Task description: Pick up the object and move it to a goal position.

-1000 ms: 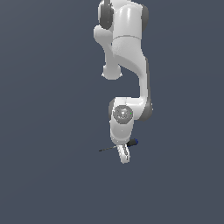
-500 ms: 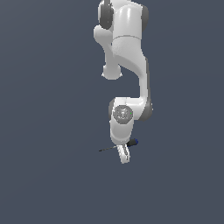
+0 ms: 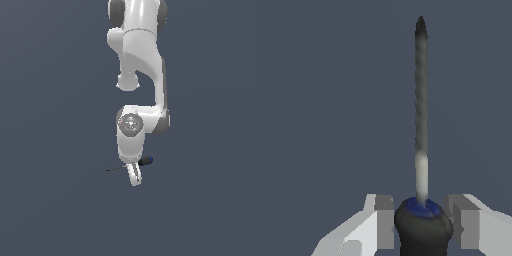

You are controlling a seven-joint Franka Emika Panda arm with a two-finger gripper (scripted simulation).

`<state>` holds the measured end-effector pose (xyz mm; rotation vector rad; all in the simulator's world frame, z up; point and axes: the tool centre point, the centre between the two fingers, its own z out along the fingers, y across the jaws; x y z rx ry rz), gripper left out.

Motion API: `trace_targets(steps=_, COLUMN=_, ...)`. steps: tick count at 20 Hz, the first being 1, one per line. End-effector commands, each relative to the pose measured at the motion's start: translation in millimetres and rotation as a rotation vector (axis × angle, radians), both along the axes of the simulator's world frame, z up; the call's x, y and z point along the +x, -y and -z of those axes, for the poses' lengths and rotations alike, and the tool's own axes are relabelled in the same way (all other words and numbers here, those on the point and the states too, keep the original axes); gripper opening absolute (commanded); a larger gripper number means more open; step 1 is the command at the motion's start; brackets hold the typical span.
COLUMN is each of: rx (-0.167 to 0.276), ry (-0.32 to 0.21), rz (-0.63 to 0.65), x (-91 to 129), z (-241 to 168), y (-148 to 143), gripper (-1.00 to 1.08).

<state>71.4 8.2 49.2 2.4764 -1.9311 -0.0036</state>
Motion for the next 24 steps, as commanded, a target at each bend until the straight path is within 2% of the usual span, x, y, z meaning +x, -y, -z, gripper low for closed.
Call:
trace_targets(steps=1, rx=0.0, ry=0.002, rz=0.002, x=3.8, z=-19.8, y=16.9, gripper=-1.0)
trace_targets(steps=12, rx=-0.001, ry=0.002, rz=0.002, x=22.4, z=-109.9, y=93.9, gripper=-1.0)
trace_targets(steps=18, rx=-0.001, ry=0.002, rz=0.001, x=29.2, z=-134.0, y=114.1, gripper=-1.0)
trace_targets(steps=24, rx=-0.001, ry=0.002, rz=0.001, x=31.7, z=-139.4, y=118.5, gripper=-1.0)
